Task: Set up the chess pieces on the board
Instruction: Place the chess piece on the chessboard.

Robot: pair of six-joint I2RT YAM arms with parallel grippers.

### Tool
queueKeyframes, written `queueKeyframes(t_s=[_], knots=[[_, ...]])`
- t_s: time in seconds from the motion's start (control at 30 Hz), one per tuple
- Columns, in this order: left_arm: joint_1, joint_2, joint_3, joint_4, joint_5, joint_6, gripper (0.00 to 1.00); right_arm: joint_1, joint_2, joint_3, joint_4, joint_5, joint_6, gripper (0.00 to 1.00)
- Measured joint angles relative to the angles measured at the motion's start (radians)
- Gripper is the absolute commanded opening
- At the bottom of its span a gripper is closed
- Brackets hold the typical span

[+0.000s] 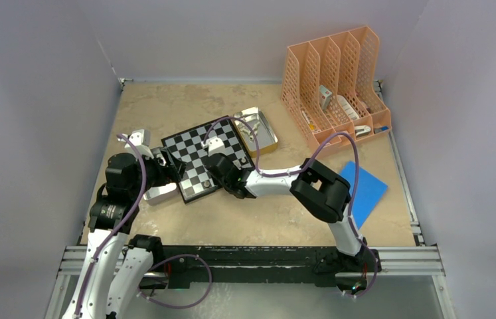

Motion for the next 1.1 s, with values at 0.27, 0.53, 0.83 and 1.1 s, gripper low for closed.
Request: queueKeyframes(t_s=[0.27,0.53,0.83,1.1], knots=[[0.000,0.001,0.000,0.000,0.000,0.000,0.81,-0.003,0.001,0.000,0.002,0.007,0.002,0.17],[0.000,0.002,0.000,0.000,0.000,0.000,0.81,-0.023,0.001,0.002,0.001,0.005,-0.003,0.16],[0.000,0.004,0.000,0.000,0.000,0.000,0.81,-0.028,0.001,0.002,0.001,0.004,-0.006,0.17],[0.000,0.005,0.000,0.000,0.000,0.000,0.81,-0.028,0.001,0.003,-0.006,0.003,-0.007,0.24]])
